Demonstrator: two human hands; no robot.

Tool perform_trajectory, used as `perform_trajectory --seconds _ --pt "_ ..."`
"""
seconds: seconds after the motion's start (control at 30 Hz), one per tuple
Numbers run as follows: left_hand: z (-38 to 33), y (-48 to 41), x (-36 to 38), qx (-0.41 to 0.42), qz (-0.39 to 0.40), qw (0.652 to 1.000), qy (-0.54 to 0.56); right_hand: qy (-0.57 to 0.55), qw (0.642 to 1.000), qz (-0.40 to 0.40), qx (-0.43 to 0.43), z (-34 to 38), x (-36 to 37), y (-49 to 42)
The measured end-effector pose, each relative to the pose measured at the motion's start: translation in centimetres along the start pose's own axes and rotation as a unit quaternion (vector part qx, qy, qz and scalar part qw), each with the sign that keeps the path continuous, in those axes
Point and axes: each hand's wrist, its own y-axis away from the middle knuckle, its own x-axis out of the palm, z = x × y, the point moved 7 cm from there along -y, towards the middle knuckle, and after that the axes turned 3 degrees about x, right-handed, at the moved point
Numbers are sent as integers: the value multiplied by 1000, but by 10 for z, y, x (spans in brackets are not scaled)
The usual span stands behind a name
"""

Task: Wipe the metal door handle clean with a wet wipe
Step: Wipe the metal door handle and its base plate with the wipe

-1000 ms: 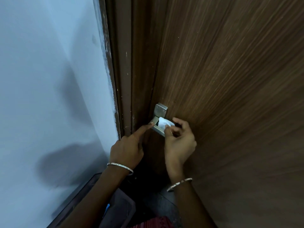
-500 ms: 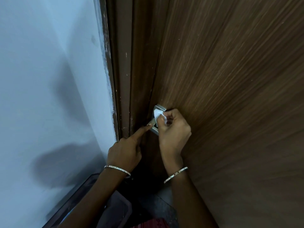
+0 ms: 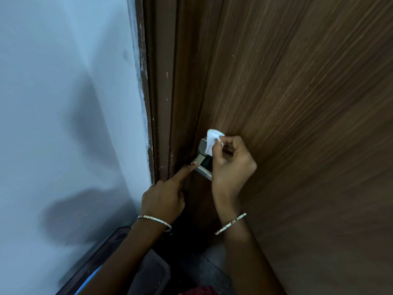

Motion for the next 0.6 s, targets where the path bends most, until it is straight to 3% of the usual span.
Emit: perform_trajectory --seconds 0.07,0.17,0.33,0.47,0.6 --pt "0 0 1 -3 -7 1000 -6 24 998 3 -57 12 4 0" --pt "3 0 2 -13 -13 1000 -10 144 978 65 -135 23 24 13" --pt "5 -1 4 -27 -12 999 -27 243 943 115 -194 31 47 22" --pt "4 0 3 -22 -12 999 -28 273 929 125 -215 31 46 18" --pt "2 -1 2 -6 2 1000 -5 231 950 117 -176 17 24 12"
